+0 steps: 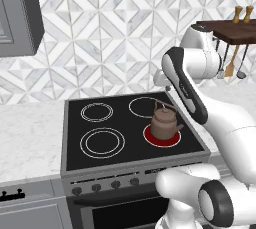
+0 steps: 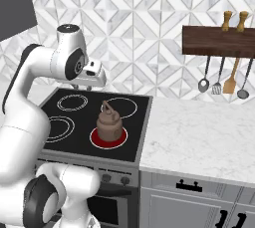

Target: Turn off the front right burner of the stove.

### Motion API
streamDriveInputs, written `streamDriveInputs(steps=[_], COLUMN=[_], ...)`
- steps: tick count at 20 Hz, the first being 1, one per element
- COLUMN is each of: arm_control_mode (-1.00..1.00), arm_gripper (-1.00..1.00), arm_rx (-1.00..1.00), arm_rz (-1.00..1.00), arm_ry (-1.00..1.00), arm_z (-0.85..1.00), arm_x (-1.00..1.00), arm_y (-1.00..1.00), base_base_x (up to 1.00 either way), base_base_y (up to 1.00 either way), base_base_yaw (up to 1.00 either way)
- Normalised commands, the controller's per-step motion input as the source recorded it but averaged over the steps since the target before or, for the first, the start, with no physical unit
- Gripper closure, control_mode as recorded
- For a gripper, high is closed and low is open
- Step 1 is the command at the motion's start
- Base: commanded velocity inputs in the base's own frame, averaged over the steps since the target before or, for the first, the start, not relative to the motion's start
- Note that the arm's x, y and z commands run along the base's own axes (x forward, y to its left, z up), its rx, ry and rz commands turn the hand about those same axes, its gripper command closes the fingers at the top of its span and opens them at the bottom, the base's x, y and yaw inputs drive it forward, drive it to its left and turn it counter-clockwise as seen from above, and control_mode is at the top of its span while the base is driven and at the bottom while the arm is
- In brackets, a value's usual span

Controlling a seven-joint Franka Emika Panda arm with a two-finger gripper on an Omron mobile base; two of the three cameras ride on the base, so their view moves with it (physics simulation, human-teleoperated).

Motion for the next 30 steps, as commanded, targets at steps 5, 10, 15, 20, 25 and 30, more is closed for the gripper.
streamDriveInputs(steps=[5,10,15,20,25,30], arm_control_mode=[-1.00,1.00,1.00,1.00,1.00,-1.00], arm_gripper=[-1.00,-1.00,-1.00,-1.00,-1.00,-1.00], arm_rx=[0.00,0.00,0.00,0.00,0.00,0.00], arm_rz=[0.00,0.00,0.00,0.00,0.00,0.00], arm_ry=[-0.16,-0.05,0.00,0.00,0.00,0.00], arm_z=[0.00,0.00,0.00,0.00,0.00,0.00], arm_x=[-0.26,-0.12,0.00,0.00,0.00,0.00], arm_y=[-0.07,-0.02,0.00,0.00,0.00,0.00], base_base_x=[0.00,0.00,0.00,0.00,0.00,0.00], base_base_y=[0.00,0.00,-0.35,-0.57,-0.37,-0.01], base_base_yaw=[0.00,0.00,0.00,0.00,0.00,0.00])
